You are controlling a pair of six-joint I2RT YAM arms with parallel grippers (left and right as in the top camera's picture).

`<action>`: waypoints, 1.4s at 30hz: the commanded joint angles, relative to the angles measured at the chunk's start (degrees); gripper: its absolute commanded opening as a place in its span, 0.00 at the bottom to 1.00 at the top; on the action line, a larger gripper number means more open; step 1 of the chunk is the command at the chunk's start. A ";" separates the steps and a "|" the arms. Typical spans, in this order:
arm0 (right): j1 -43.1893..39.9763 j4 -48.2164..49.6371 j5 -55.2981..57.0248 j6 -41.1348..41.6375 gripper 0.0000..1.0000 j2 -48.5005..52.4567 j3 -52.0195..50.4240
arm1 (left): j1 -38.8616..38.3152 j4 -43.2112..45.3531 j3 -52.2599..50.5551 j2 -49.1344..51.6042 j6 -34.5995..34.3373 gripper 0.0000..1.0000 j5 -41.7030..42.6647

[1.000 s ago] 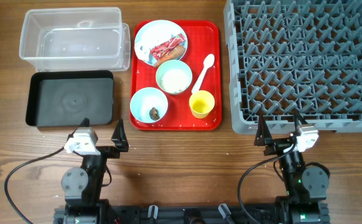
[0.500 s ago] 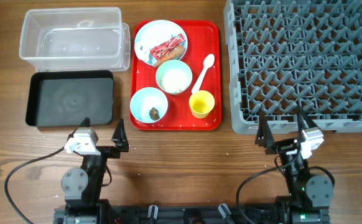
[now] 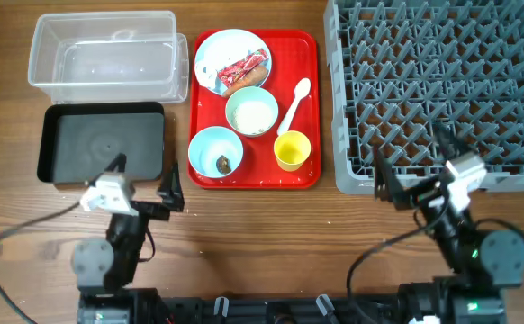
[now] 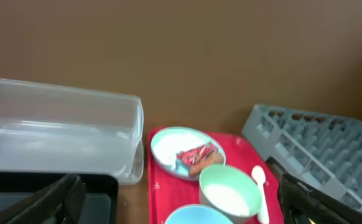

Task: Sort waste into correct bins and load items into the dishwasher rack
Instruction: 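Reach left gripper to the yellow cup and grasp it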

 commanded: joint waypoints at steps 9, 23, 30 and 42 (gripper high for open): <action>0.24 -36.46 -4.81 -4.39 1.00 31.89 39.17 | -0.35 -27.34 47.39 49.92 4.63 1.00 5.46; 0.24 -36.39 -27.06 -2.25 1.00 45.11 40.09 | -16.06 -46.18 72.13 85.90 4.70 1.00 13.03; 0.24 -37.66 -18.16 1.01 0.85 46.27 40.04 | -29.14 -45.16 72.13 93.61 -5.60 0.85 -2.36; 0.24 -42.80 -8.68 2.23 0.77 46.27 40.04 | -33.20 -45.07 72.11 98.51 -12.79 0.16 -6.69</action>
